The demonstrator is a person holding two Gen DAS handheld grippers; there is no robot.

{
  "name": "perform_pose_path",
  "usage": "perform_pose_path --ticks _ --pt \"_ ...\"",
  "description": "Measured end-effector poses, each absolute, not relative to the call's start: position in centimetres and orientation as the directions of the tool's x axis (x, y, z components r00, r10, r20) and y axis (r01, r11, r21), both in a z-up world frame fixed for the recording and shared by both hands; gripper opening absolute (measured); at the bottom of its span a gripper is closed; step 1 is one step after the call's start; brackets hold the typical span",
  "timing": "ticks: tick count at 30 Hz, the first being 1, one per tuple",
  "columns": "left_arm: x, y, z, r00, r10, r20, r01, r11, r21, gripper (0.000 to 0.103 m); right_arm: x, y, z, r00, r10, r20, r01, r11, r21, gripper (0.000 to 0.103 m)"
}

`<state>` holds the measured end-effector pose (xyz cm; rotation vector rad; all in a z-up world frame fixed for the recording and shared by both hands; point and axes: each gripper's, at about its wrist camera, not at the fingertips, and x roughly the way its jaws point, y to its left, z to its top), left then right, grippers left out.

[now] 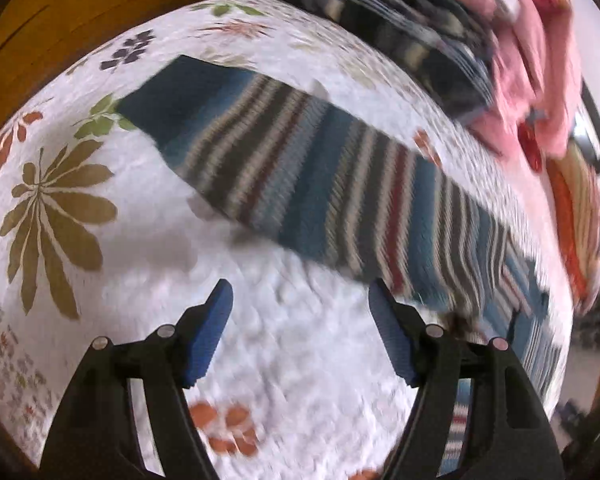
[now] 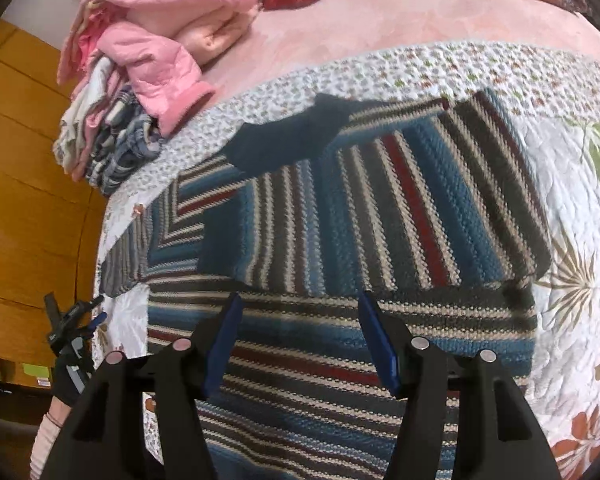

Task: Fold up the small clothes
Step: 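Grasp the other sleeve cuff with the left tool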

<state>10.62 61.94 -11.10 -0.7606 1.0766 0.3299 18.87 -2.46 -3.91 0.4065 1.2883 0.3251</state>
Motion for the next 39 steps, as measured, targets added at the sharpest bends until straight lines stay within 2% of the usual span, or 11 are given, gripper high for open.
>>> perform_pose_path --ticks 6,13,16,18,20,23,32,36,39 --pt "11.7 65.0 -14.1 0.507 -0.15 -0.849 -0.649 0.582 -0.49 0.069 19.3 -3.8 -6.4 0.229 0.416 -0.88 0.045 0.898 0.437 0.06" --pt "12.3 67.0 -15.4 0.59 -0.137 -0.795 -0.65 0.504 -0.569 0.068 19.7 -5.1 -7.6 0.227 0.389 -0.893 0.074 0.907 0.414 0.06" --pt "12.6 67.6 -15.4 0.621 -0.153 -0.769 -0.631 0.484 -0.606 0.05 19.8 -5.0 -7.9 0.219 0.374 -0.901 0.067 0.916 0.396 0.06" --pt "12.7 67.8 -15.4 0.622 -0.156 -0.767 -0.624 0.493 -0.606 0.043 19.9 -4.6 -8.3 0.212 0.361 -0.908 0.064 0.922 0.381 0.06" --pt "12.6 68.0 -15.6 0.622 -0.155 -0.768 -0.624 0.493 -0.605 0.027 19.9 -4.4 -8.5 0.206 0.358 -0.911 0.062 0.924 0.378 0.06" --pt "12.5 68.3 -15.4 0.638 -0.165 -0.752 -0.608 0.491 -0.624 0.014 19.8 -3.8 -8.5 0.202 0.347 -0.916 0.046 0.931 0.363 0.06" --pt "14.3 66.0 -11.1 0.682 -0.13 -0.719 -0.513 0.616 -0.598 0.011 19.6 -3.2 -7.8 0.208 0.348 -0.914 0.021 0.933 0.359 0.06" --pt "15.8 63.5 -8.8 0.704 -0.172 -0.689 -0.427 0.673 -0.604 0.011 19.7 -3.2 -7.7 0.206 0.357 -0.911 0.027 0.929 0.37 0.06" --pt "16.8 61.0 -7.2 0.715 -0.218 -0.664 -0.357 0.703 -0.615 0.011 19.7 -3.3 -7.5 0.209 0.355 -0.911 0.028 0.929 0.369 0.066"
